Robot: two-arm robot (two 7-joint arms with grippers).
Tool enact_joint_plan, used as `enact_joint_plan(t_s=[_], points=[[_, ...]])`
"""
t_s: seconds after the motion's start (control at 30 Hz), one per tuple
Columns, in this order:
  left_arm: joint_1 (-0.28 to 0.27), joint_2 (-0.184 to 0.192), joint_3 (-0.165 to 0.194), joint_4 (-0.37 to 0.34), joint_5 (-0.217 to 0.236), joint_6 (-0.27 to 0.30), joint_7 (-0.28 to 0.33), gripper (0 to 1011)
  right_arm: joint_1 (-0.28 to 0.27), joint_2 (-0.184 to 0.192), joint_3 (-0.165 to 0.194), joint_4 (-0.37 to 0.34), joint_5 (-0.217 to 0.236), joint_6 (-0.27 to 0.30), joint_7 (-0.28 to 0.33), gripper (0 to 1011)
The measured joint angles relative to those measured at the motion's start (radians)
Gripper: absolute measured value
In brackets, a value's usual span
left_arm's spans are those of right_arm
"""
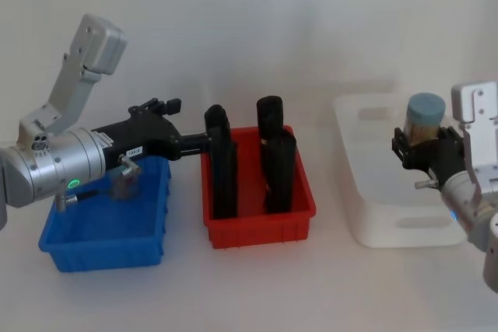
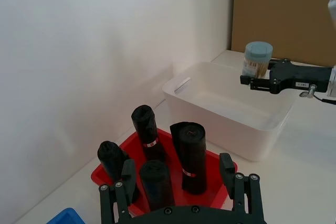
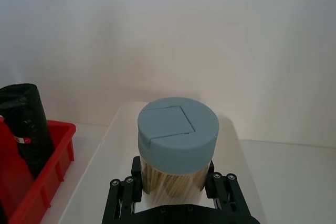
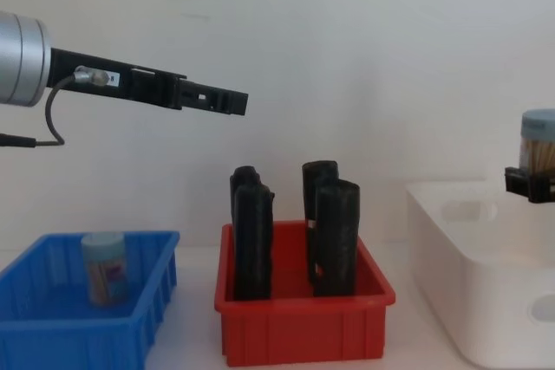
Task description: Pick the cotton swabs from the blue box and place them into the white box.
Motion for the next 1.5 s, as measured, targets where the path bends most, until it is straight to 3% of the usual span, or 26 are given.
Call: enact_joint_plan(t_s=[0.5, 0.6, 0.73, 0.97, 1.2, 1.5], points=[[0.000, 0.000, 0.000, 0.000, 0.000, 0.000, 0.000, 1000, 0.128, -0.028, -0.005, 0.263, -0.018, -0.033, 0.110, 646], [0.000, 0.000, 0.000, 0.000, 0.000, 0.000, 0.000, 999, 0.145, -0.033, -0.007, 0.300, -0.021, -0.042, 0.123, 705], [0.000, 0.000, 0.000, 0.000, 0.000, 0.000, 0.000, 1000, 0.165, -0.039, -0.008, 0.342, -0.023, -0.057, 0.136, 856], [0.000, 0.000, 0.000, 0.000, 0.000, 0.000, 0.000, 1000, 0.180, -0.044, -0.009, 0.372, -0.026, -0.081, 0.142, 999], [0.000, 0.000, 0.000, 0.000, 0.000, 0.000, 0.000, 999, 0.179, -0.044, -0.007, 0.371, -0.026, -0.128, 0.138, 1002], [0.000, 0.000, 0.000, 0.000, 0.000, 0.000, 0.000, 1000, 0.145, -0.034, 0.002, 0.303, -0.016, -0.201, 0.114, 1002]])
